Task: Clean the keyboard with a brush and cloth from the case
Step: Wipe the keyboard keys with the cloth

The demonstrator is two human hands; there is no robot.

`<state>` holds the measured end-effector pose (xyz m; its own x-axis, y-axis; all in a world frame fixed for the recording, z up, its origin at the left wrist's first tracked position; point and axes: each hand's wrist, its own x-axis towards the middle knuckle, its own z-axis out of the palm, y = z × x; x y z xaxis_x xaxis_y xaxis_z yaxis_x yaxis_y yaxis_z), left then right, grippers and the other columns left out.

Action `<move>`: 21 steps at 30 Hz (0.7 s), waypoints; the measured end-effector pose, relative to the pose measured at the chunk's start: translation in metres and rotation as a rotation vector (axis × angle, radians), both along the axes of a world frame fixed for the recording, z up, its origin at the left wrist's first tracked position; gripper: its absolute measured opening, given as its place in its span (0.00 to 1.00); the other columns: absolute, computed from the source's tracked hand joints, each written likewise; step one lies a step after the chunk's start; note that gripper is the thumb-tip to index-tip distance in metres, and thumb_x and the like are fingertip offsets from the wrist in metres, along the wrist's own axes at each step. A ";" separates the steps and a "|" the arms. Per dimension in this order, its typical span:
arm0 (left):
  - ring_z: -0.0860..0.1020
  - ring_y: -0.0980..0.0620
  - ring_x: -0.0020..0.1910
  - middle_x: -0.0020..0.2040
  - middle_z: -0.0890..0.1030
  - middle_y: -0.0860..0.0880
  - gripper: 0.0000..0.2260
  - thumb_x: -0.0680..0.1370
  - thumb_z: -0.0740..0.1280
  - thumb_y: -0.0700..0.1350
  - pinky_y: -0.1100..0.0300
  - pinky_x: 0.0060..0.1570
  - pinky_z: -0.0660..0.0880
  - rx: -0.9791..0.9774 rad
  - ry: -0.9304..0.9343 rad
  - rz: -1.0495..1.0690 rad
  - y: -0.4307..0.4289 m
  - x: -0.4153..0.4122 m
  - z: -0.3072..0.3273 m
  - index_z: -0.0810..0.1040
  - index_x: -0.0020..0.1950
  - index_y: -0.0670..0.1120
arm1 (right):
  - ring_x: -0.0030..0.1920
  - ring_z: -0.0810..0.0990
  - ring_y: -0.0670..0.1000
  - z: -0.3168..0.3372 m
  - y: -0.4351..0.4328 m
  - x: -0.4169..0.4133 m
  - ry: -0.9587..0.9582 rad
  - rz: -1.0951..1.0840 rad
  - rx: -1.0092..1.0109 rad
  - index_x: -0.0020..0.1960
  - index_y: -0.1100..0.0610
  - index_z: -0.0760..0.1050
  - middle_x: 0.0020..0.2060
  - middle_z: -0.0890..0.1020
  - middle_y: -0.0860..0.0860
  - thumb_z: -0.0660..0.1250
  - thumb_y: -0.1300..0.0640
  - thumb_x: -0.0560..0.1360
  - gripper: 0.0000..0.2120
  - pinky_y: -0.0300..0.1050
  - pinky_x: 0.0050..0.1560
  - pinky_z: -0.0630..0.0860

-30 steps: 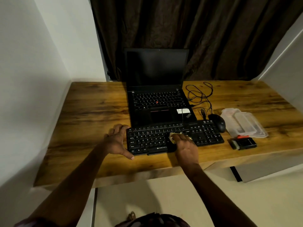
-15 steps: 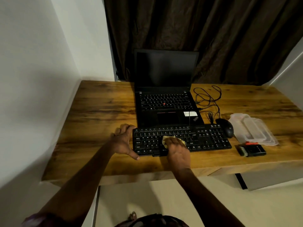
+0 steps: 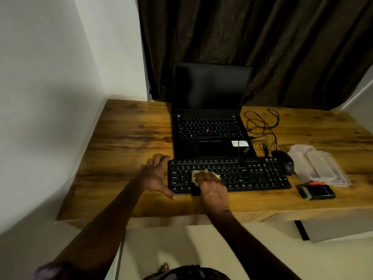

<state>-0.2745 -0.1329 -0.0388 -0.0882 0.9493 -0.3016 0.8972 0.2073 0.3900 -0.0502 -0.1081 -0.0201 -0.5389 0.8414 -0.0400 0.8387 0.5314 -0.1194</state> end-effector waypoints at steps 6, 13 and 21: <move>0.60 0.47 0.69 0.72 0.55 0.54 0.64 0.48 0.78 0.69 0.44 0.65 0.63 -0.009 0.006 0.011 0.000 0.000 0.000 0.49 0.77 0.60 | 0.73 0.62 0.58 0.002 -0.010 -0.025 -0.030 0.106 -0.022 0.75 0.55 0.60 0.74 0.64 0.56 0.57 0.60 0.81 0.23 0.51 0.71 0.65; 0.61 0.44 0.70 0.73 0.54 0.52 0.61 0.53 0.82 0.62 0.44 0.65 0.63 -0.001 0.056 -0.011 0.002 0.002 -0.001 0.51 0.78 0.57 | 0.51 0.83 0.53 -0.006 -0.021 -0.057 0.005 0.266 -0.039 0.53 0.51 0.80 0.49 0.83 0.49 0.74 0.44 0.68 0.17 0.42 0.45 0.79; 0.60 0.46 0.70 0.72 0.54 0.54 0.63 0.51 0.79 0.68 0.46 0.65 0.62 0.011 0.030 -0.015 -0.001 0.000 -0.002 0.49 0.78 0.59 | 0.71 0.65 0.59 -0.001 -0.023 -0.034 -0.093 0.288 0.034 0.70 0.56 0.67 0.70 0.70 0.55 0.57 0.54 0.81 0.18 0.52 0.69 0.63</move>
<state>-0.2746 -0.1339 -0.0408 -0.0830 0.9538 -0.2886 0.9116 0.1897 0.3646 -0.0842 -0.1313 -0.0209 -0.7507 0.6564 -0.0749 0.6595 0.7512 -0.0272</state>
